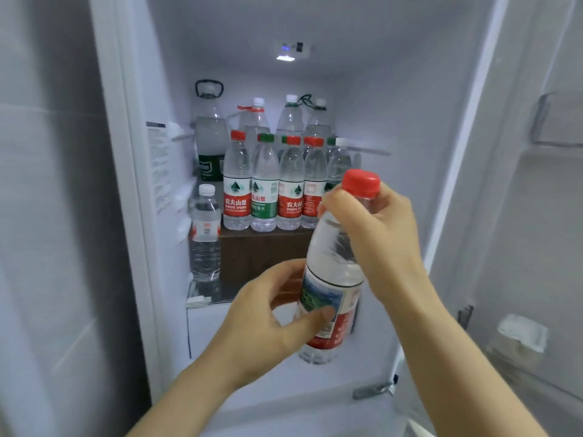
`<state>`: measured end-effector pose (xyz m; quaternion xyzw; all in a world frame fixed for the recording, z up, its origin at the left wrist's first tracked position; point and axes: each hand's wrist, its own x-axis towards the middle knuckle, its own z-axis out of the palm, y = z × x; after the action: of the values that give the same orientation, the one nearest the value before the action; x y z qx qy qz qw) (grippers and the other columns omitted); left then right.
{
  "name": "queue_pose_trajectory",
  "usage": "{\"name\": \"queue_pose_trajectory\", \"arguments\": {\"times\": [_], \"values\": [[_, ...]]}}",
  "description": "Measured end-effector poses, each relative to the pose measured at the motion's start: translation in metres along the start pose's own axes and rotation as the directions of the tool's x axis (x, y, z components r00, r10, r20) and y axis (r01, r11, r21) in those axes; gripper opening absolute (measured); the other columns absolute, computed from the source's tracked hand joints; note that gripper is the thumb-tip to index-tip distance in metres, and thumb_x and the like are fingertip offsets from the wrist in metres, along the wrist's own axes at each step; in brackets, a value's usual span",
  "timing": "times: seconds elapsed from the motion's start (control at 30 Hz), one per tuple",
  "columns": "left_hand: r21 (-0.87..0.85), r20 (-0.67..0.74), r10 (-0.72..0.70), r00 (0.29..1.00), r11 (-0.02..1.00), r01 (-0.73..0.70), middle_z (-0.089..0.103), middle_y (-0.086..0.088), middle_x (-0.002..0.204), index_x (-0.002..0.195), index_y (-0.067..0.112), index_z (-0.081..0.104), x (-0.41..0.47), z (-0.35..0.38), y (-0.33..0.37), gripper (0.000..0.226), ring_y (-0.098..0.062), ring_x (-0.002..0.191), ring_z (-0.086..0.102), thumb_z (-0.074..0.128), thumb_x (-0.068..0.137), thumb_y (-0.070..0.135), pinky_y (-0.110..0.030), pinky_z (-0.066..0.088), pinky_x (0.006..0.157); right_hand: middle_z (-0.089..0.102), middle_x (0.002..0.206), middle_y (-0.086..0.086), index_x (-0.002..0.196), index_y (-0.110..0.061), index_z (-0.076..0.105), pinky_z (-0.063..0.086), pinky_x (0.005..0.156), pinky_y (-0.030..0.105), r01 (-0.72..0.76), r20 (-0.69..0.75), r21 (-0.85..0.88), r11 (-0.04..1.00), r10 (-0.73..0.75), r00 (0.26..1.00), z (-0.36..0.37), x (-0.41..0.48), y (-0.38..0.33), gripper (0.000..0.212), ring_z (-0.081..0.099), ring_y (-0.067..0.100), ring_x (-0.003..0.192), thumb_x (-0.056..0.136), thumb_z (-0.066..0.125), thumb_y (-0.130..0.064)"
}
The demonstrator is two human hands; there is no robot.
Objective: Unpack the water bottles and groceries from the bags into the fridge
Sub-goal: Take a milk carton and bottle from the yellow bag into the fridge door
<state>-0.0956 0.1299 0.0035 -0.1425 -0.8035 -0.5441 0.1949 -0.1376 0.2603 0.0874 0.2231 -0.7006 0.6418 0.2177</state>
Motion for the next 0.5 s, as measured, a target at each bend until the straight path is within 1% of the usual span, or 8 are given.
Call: {"name": "queue_pose_trajectory", "arguments": {"times": [0.03,0.1,0.13,0.2,0.27,0.33,0.4,0.5], "values": [[0.002,-0.009,-0.003,1.000,1.000,0.003,0.067,0.022,0.109,0.116,0.036,0.057,0.001,-0.007,-0.003,0.049,0.001,0.102,0.063,0.079,0.073,0.029,-0.018,0.051,0.087,0.057,0.060,-0.001,0.079,-0.004,0.063,0.048,0.056,0.016,-0.016,0.012,0.006,1.000,0.015,1.000,0.011,0.001,0.001,0.014,0.051,0.001,0.058,0.081,0.066,-0.017],[0.004,-0.038,-0.003,0.999,1.000,0.003,0.068,0.022,0.107,0.113,0.036,0.058,0.001,-0.019,-0.011,0.052,0.002,0.100,0.064,0.082,0.069,0.026,-0.013,0.051,0.083,0.062,0.069,0.012,0.082,-0.002,0.064,0.052,0.061,0.027,-0.033,0.035,0.013,0.999,0.032,0.999,0.031,0.002,0.004,0.016,0.054,0.008,0.063,0.080,0.066,-0.018],[0.000,-0.060,-0.012,0.998,1.000,0.012,0.069,0.023,0.105,0.110,0.036,0.059,0.001,-0.024,-0.016,0.051,0.002,0.098,0.064,0.083,0.067,0.024,-0.012,0.051,0.080,0.064,0.072,0.013,0.082,-0.003,0.064,0.054,0.063,0.031,-0.037,0.047,0.013,0.999,0.037,0.998,0.039,0.002,0.006,0.016,0.056,0.010,0.064,0.080,0.066,-0.018],[-0.005,-0.111,-0.042,0.993,0.999,0.042,0.069,0.024,0.100,0.104,0.037,0.061,-0.001,-0.032,-0.024,0.049,0.004,0.094,0.065,0.085,0.064,0.022,-0.011,0.051,0.074,0.067,0.072,0.010,0.081,-0.006,0.066,0.056,0.067,0.034,-0.064,0.083,0.024,0.998,0.061,0.995,0.053,0.002,0.010,0.013,0.060,0.014,0.064,0.079,0.066,-0.018],[0.012,-0.158,-0.062,0.985,0.998,0.064,0.069,0.026,0.098,0.101,0.039,0.061,-0.003,-0.039,-0.033,0.049,0.005,0.092,0.065,0.086,0.062,0.024,-0.011,0.052,0.072,0.069,0.077,0.008,0.083,-0.009,0.068,0.057,0.073,0.036,-0.087,0.137,0.006,0.996,0.085,0.987,0.064,0.004,0.015,0.013,0.066,0.021,0.071,0.080,0.067,-0.021],[0.026,-0.195,-0.075,0.978,0.996,0.082,0.070,0.024,0.099,0.104,0.038,0.062,-0.004,-0.044,-0.041,0.050,0.002,0.093,0.066,0.086,0.062,0.025,-0.016,0.054,0.074,0.071,0.079,0.002,0.082,-0.015,0.070,0.055,0.076,0.035,-0.095,0.199,-0.017,0.995,0.097,0.975,0.070,0.008,0.022,0.011,0.068,0.018,0.078,0.081,0.068,-0.027],[0.038,-0.221,-0.089,0.971,0.994,0.100,0.070,0.021,0.101,0.108,0.036,0.062,-0.003,-0.048,-0.049,0.052,-0.001,0.095,0.067,0.085,0.062,0.028,-0.023,0.056,0.079,0.073,0.081,-0.004,0.084,-0.019,0.072,0.054,0.078,0.030,-0.089,0.262,-0.030,0.996,0.094,0.960,0.074,0.012,0.028,0.012,0.069,0.011,0.080,0.082,0.069,-0.031],[0.082,-0.248,-0.108,0.963,0.988,0.132,0.070,0.022,0.101,0.107,0.038,0.062,0.000,-0.054,-0.061,0.053,0.000,0.095,0.066,0.085,0.060,0.032,-0.024,0.056,0.080,0.074,0.084,-0.010,0.087,-0.025,0.072,0.055,0.076,0.026,-0.082,0.324,-0.048,0.995,0.093,0.941,0.077,0.017,0.041,0.013,0.069,0.004,0.079,0.083,0.069,-0.038]]}}
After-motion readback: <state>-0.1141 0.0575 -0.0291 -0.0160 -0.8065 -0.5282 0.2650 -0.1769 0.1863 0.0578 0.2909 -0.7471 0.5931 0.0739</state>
